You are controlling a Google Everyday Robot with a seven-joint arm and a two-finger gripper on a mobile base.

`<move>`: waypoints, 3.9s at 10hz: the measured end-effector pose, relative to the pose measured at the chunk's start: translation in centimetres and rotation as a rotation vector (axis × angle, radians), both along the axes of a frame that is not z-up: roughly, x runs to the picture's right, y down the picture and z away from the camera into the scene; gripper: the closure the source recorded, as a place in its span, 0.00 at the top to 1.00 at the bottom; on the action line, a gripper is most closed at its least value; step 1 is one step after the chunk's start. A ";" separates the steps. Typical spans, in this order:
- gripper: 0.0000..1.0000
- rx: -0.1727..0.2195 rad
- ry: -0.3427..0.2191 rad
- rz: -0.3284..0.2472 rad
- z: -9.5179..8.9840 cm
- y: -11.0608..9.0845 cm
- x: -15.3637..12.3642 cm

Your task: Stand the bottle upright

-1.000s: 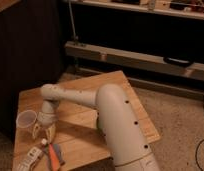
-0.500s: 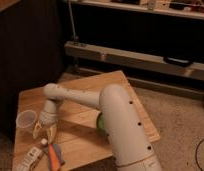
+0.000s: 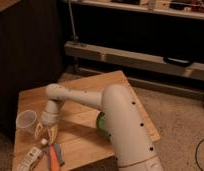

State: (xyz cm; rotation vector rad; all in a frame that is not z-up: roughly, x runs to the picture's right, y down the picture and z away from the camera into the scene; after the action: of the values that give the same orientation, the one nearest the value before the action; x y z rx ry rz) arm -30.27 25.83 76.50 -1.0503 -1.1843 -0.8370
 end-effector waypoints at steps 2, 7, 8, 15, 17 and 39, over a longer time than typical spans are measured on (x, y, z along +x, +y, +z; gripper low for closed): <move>0.57 -0.002 0.000 0.000 0.4 0.2 -0.1; 0.25 -0.015 -0.011 -0.027 0.8 0.7 -1.3; 0.16 -0.016 -0.012 -0.034 0.8 0.8 -1.5; 0.14 0.118 0.058 -0.065 -3.4 -5.1 -0.1; 0.14 0.227 0.105 -0.112 -7.0 -9.6 0.3; 0.14 0.931 0.364 -0.216 -21.6 -24.8 13.0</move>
State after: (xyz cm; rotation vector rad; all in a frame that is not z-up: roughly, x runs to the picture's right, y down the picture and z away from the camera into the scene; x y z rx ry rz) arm -17.22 1.05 54.92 -0.5088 -0.2815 -1.1426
